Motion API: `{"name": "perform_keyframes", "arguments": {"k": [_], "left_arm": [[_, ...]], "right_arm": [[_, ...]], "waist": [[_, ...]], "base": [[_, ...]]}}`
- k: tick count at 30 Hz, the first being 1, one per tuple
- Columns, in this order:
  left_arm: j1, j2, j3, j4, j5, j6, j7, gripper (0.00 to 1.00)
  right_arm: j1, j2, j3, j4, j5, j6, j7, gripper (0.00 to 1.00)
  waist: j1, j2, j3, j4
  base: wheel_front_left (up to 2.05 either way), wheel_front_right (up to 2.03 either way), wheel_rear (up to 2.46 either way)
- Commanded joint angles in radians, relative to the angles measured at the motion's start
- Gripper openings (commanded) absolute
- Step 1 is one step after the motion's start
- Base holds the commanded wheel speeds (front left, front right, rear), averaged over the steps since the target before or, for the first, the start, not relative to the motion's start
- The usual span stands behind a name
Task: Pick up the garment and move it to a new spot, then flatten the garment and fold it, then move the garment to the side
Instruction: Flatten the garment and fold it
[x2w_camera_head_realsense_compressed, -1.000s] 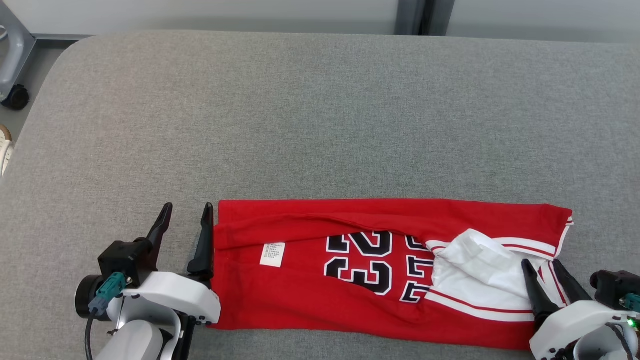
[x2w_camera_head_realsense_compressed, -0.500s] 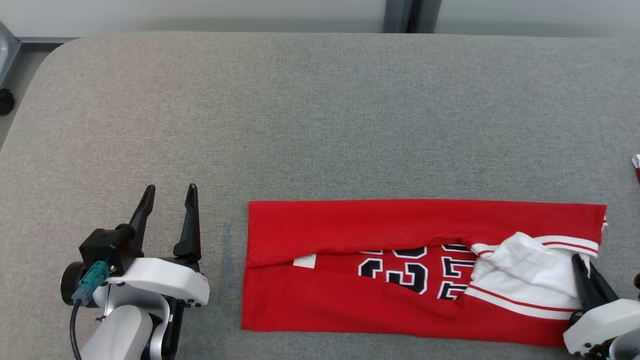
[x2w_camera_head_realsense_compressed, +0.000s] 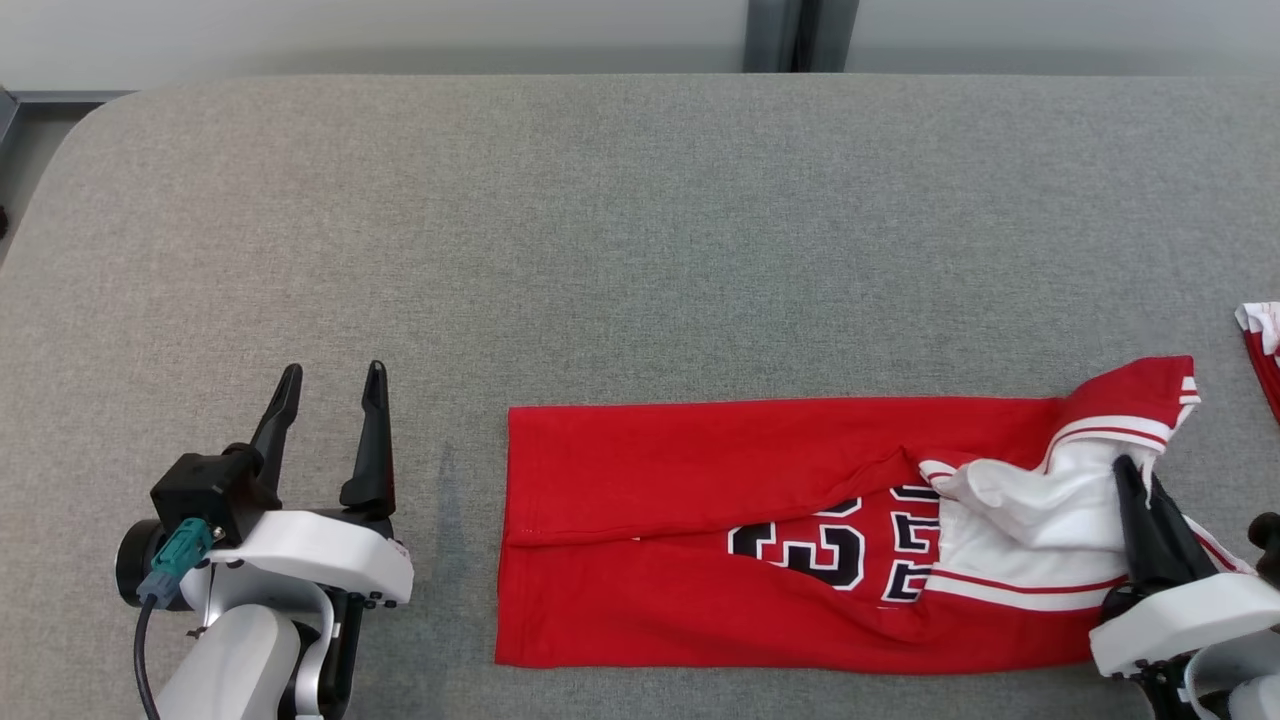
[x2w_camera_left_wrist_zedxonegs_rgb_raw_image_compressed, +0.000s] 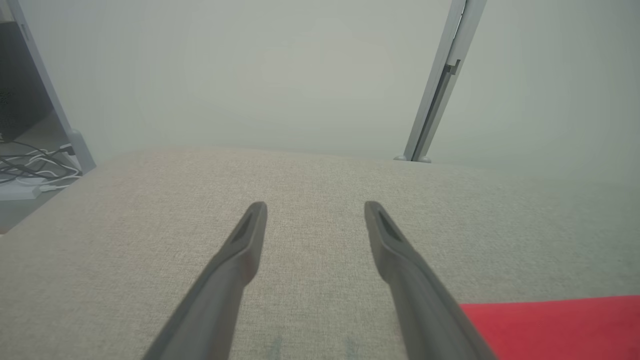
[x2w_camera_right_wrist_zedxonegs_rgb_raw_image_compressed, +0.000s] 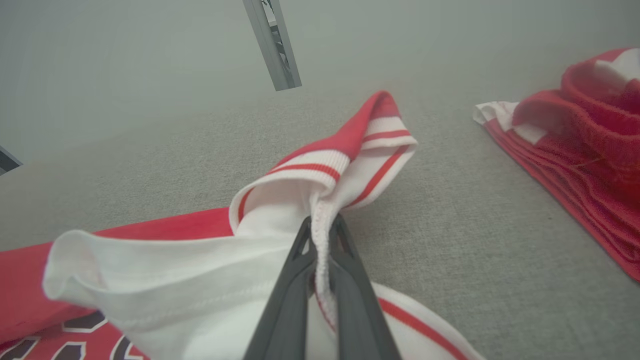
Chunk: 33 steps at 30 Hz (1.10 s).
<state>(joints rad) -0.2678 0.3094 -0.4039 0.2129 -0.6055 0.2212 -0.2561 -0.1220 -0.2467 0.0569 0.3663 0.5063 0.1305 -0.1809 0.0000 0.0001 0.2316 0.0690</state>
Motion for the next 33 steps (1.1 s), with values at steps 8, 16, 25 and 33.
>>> {"name": "perform_keyframes", "arguments": {"k": [8, 16, 25, 33], "left_arm": [[0.013, 0.001, 0.002, 0.002, 0.009, 0.006, -0.005, 1.00], [-0.006, -0.013, -0.024, 0.009, 0.014, -0.006, 0.002, 1.00], [-0.020, -0.040, -0.051, 0.025, 0.012, -0.018, 0.003, 1.00], [-0.049, -0.064, -0.069, 0.041, 0.018, -0.031, -0.001, 1.00]], "right_arm": [[0.070, 0.086, 0.084, -0.315, 0.041, 0.001, 0.074, 0.00], [0.007, 0.169, 0.253, -0.390, 0.066, 0.001, 0.124, 0.00], [-0.115, 0.193, 0.476, -0.217, 0.115, 0.001, 0.069, 0.00], [-0.225, 0.194, 0.609, -0.042, 0.192, 0.001, 0.002, 0.00]], "waist": [[0.0000, -0.0001, -0.021, -0.005], [0.0000, -0.0001, -0.028, 0.030], [0.0000, -0.0001, -0.020, 0.102], [0.0000, -0.0001, 0.017, 0.155]], "base": [[0.00, 0.00, 0.00], [0.00, 0.00, 0.00], [0.00, 0.00, 0.00], [0.00, 0.00, 0.00]]}}
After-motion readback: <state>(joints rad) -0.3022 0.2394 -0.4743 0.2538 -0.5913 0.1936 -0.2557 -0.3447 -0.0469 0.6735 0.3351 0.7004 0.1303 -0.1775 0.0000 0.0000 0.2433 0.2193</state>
